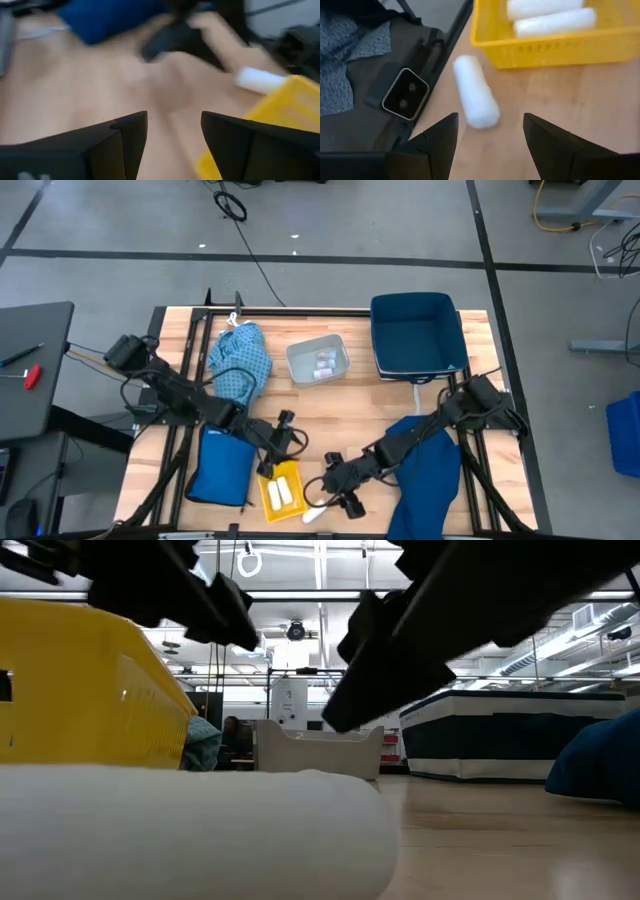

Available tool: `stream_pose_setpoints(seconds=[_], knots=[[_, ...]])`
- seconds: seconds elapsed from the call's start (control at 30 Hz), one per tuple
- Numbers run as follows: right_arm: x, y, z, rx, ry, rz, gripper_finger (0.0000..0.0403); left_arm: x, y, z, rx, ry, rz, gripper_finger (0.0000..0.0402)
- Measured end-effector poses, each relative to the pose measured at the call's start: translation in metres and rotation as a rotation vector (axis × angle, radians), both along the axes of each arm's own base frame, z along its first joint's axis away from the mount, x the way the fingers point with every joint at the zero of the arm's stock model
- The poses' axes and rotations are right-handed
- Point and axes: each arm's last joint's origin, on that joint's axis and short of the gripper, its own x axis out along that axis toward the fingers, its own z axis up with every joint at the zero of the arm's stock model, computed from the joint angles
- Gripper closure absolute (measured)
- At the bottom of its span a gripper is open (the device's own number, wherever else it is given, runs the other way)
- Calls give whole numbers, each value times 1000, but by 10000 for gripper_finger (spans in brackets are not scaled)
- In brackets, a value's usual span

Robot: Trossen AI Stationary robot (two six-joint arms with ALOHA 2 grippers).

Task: Pick & place medical supplies in basket/bin
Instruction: Put the rolled gauze into the yellow bin

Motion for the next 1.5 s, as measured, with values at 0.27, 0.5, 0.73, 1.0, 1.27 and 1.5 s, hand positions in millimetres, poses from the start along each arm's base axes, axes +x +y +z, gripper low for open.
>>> stream_pose_setpoints(seconds=[0.27,0.5,0.73,1.0,1.27,1.5], knots=[[-1,13,-9,-1,-44,0,172,0,9,13,45,-67,91,208],[0,18,-17,-7,-51,2,172,-1,11,14,59,-75,107,208],[2,18,-15,-5,-87,0,172,-1,11,14,61,-75,108,208],[5,23,-26,34,-99,29,172,-1,11,14,61,-75,108,208],[5,24,-38,22,-73,31,172,-1,11,14,64,-75,109,208],[6,24,-39,8,-86,22,224,-1,11,14,66,-75,109,208]])
